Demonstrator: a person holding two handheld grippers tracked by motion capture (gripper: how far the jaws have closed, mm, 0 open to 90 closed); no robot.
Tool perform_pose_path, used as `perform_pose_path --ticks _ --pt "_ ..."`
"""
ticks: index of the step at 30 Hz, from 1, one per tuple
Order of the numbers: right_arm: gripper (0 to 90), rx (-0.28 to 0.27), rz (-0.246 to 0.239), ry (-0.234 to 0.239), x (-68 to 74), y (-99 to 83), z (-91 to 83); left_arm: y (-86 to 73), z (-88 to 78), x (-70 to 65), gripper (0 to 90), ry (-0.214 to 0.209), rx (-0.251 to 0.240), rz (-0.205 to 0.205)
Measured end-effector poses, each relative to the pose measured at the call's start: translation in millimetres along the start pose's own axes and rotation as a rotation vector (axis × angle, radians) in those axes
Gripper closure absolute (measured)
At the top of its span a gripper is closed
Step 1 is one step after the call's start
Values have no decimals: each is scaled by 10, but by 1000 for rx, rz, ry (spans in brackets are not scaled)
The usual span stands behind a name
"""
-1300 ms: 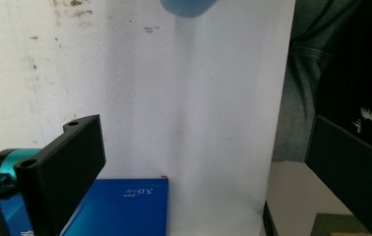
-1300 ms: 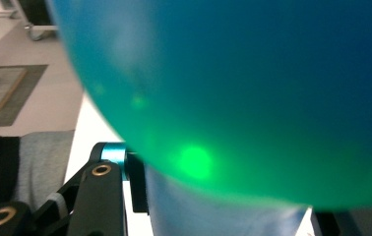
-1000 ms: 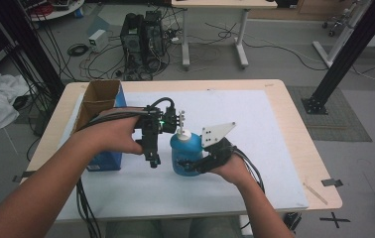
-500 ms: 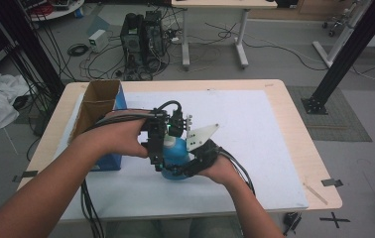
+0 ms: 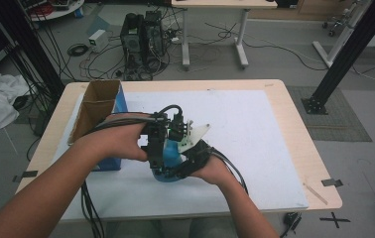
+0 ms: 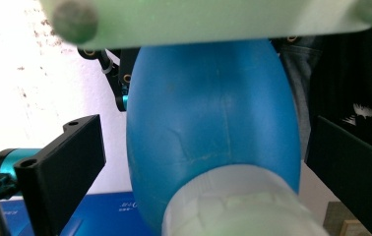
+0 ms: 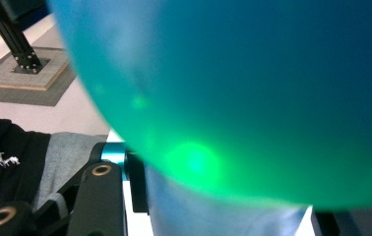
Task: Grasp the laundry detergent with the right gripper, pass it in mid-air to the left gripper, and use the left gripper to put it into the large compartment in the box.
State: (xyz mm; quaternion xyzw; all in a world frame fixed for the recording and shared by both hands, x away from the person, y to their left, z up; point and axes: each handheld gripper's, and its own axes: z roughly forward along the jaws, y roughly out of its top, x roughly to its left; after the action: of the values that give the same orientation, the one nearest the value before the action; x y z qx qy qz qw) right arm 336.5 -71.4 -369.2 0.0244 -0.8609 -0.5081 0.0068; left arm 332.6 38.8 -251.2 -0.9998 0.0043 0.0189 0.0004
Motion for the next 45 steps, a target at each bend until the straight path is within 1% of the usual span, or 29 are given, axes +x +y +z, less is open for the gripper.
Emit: perform_pose_path --ticks 2,3,4,6,7,9,12,14,16,17,19,21,22,24,25,26,27,28,29,30,32,33,34,37,38,39,40,41,45 --pt "454 -8 -2 -2 -1 -3 14 2 7 -1 27 11 1 6" --pt "454 1 11 7 6 2 6 4 12 1 28 17 4 9" --pt "454 0 7 5 5 2 8 3 13 1 30 10 3 9" --pt "454 -3 4 5 3 5 7 3 16 1 72 13 -1 15" --pt "454 -3 0 1 0 5 7 7 10 10 72 22 5 32" --pt "455 -3 -3 -1 -3 4 9 9 16 3 80 33 1 25" --pt "455 0 2 2 0 2 9 13 16 1 91 21 13 30" --pt "454 -8 4 -1 3 -1 14 14 21 -10 97 26 3 21" --pt "454 1 10 7 5 4 1 21 8 -5 107 40 11 42" --pt "454 -16 -13 -7 -12 3 9 22 4 -4 118 38 12 44" --pt "455 -5 8 3 3 7 -5 24 0 -6 140 46 10 43" --pt "454 -10 6 2 5 4 0 24 0 -8 142 48 10 35" --pt "454 -8 7 2 5 4 -1 25 8 -21 148 38 9 26" --pt "454 -8 11 5 8 5 -7 27 -1 -19 172 50 9 27" --pt "454 -8 7 4 5 7 -9 26 4 -20 172 35 8 21" --pt "455 -10 5 1 3 7 -9 27 6 -22 173 36 8 19" --pt "455 -10 2 -1 0 7 -10 34 -6 -8 172 68 10 45" --pt "454 -9 -2 -1 -2 7 -12 30 6 -22 173 38 10 22" --pt "455 -10 -4 -2 -4 6 -11 31 8 -23 173 40 10 21" --pt "455 -10 0 -1 -2 6 -9 36 1 -13 173 51 16 39" --pt "454 -5 13 7 2 6 -10 36 13 -32 194 25 17 18" --pt "455 -6 15 9 4 7 -10 43 4 -26 206 37 25 35" --pt "454 -8 12 7 1 6 -8 43 10 -32 207 27 21 26" --pt "455 -14 3 4 -9 5 -2 54 15 -28 212 40 19 37" --pt "455 -13 4 4 -8 5 -2 56 14 -28 224 42 23 39" --pt "454 -13 6 4 -8 4 -1 53 20 -35 230 32 20 26" --pt "455 -12 7 4 -7 3 -2 57 17 -29 231 40 24 37" --pt "455 -11 8 5 -6 3 -2 54 21 -34 231 35 23 26" --pt "455 -14 12 5 -7 0 2 53 17 -29 246 32 32 33"
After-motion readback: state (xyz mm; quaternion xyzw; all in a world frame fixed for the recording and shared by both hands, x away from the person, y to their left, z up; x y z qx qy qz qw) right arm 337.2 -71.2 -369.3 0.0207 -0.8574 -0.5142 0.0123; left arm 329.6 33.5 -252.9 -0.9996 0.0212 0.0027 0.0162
